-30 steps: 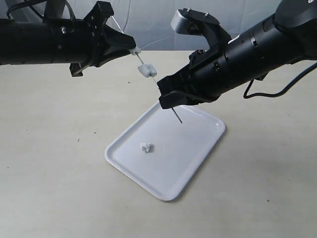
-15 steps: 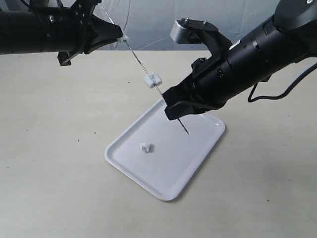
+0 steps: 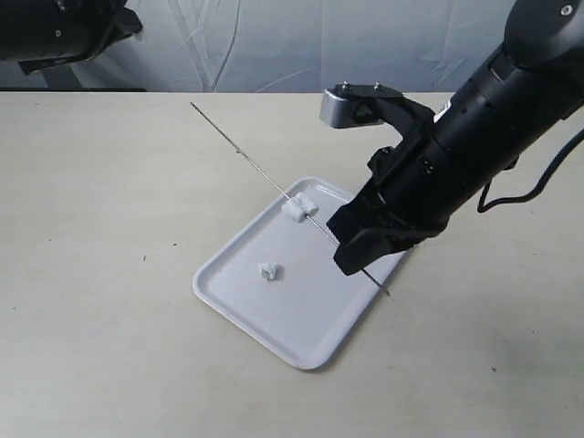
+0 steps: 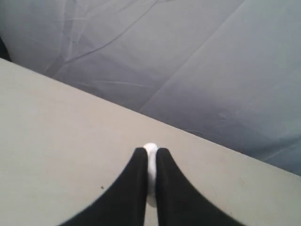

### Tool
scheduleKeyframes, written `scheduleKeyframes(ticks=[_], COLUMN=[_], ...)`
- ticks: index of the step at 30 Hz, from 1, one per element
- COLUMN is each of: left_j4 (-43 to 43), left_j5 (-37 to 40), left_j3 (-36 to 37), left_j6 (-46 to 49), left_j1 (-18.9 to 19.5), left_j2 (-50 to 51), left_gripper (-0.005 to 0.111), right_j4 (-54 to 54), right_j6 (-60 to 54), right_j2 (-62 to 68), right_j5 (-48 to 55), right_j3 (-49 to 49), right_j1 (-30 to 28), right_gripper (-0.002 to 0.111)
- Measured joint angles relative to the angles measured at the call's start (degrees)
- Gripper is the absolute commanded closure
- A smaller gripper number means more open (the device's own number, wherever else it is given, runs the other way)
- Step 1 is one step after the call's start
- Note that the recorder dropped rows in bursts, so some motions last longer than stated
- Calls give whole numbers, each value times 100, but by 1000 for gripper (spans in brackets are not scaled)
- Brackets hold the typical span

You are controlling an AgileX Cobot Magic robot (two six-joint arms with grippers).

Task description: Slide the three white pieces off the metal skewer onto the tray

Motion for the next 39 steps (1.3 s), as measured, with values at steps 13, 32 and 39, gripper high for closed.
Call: scheduleKeyframes(ticks=[13,32,39], left_j4=[2572,81,31], left_j5=[3710,4396,4541], left_j3=[204,250,627], left_j6=[-2411,-632,-321], left_j1=[-677,-786,-39], left_j2=[178,825,761], left_gripper=[103,64,64], right_j4=[-2376,-1585,-302], right_j6=[1809,1644,887], right_j2=[0,0,0], right_j5=[-1681,-2351,-2621], right_j3=[0,0,-76], right_j1=[0,0,0], right_gripper=[109,109,109])
